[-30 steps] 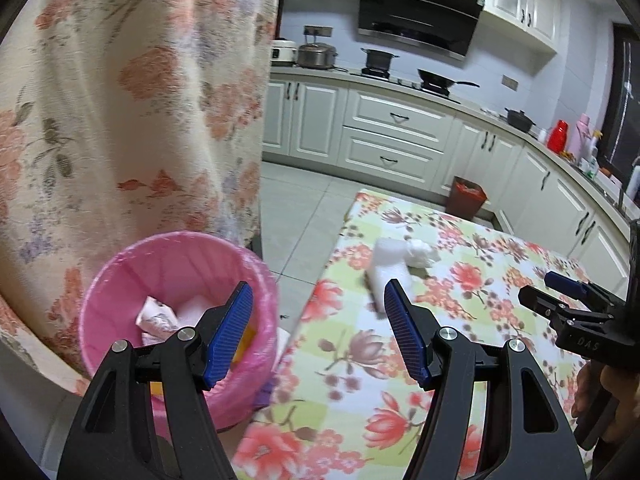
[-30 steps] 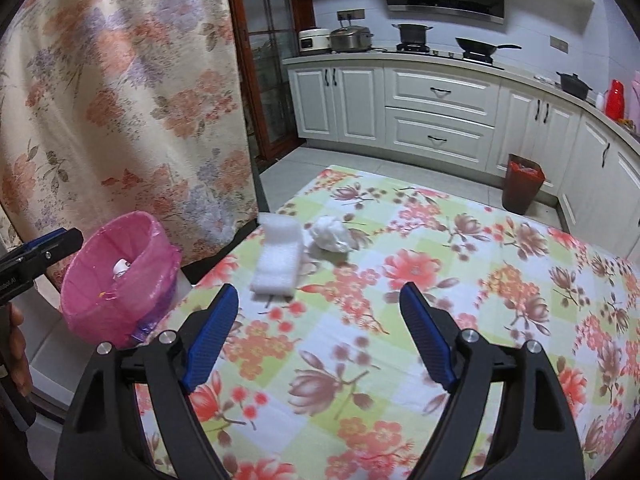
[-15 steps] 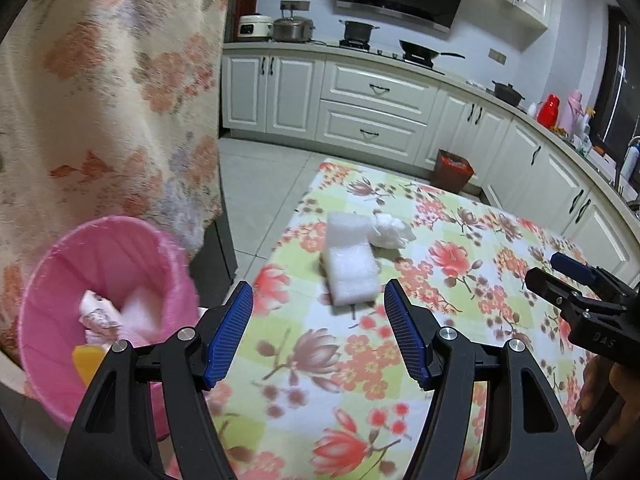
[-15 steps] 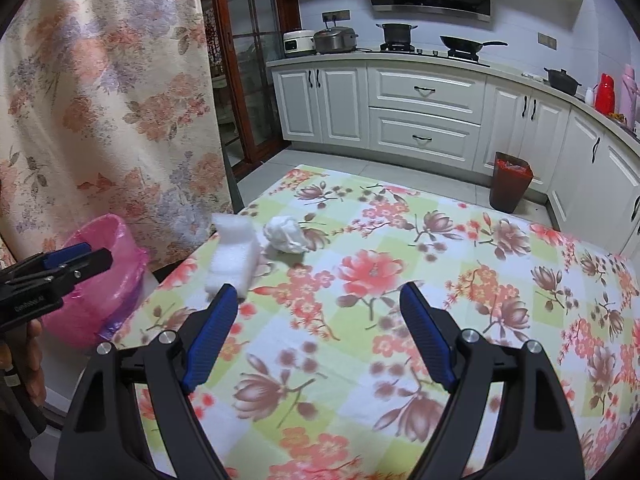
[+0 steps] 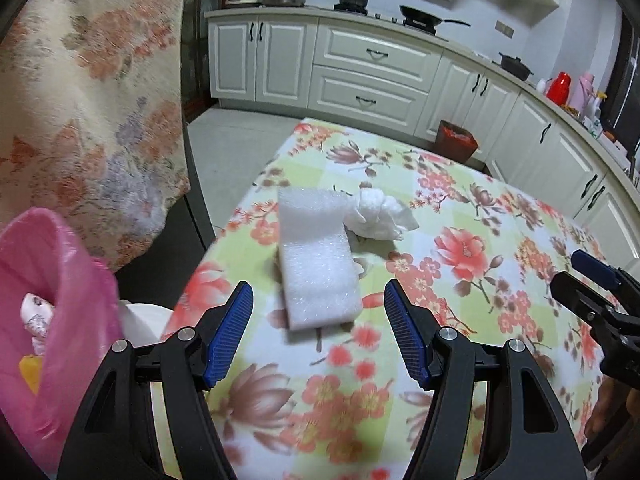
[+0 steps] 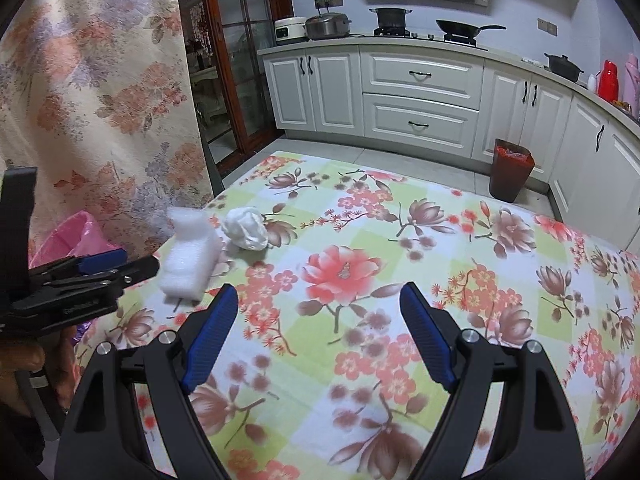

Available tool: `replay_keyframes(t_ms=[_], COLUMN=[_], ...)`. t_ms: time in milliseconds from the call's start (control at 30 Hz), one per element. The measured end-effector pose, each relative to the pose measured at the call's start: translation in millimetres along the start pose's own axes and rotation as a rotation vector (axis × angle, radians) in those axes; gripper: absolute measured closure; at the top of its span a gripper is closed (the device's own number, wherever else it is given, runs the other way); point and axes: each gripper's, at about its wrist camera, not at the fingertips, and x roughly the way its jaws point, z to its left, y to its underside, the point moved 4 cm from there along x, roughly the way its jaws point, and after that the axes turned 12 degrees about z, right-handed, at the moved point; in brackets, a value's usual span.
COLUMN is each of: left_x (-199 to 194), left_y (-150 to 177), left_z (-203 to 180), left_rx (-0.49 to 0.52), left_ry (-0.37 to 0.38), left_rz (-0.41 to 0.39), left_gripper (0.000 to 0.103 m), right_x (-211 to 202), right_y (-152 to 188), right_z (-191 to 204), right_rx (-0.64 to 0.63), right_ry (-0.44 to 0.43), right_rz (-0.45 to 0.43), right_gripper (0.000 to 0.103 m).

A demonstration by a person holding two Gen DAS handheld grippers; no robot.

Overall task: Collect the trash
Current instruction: 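Grasp the white foam block with the left tool while the right tool grasps the white tissue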

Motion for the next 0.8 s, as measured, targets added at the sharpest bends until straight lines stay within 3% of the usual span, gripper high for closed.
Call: replay_keyframes(t_ms=[433,533,800], left_x=[55.5,61.0,52.6], left_y=[-17.3,-17.2,-21.3], left_z=[-1.3,-0.1,18.5], left_rx=[-0.002,0.011,-0.013], left_ry=[-0.029,-0.036,-0.029], left_rz=[0.073,0.086,0.064], left_gripper=[0.042,0.054,0.054], right_x=[36.5,43.7,62.6], right_y=[-16.7,-20.6,-34.5], right_z=[-6.8,-3.7,17.8], right_rx=[-0.016,-0.025,-0.065], right_ry=[-0.022,-0.025,-0.041], right_rz=[0.039,0.045,0.053], right_gripper=[0.022,0.022,0.018])
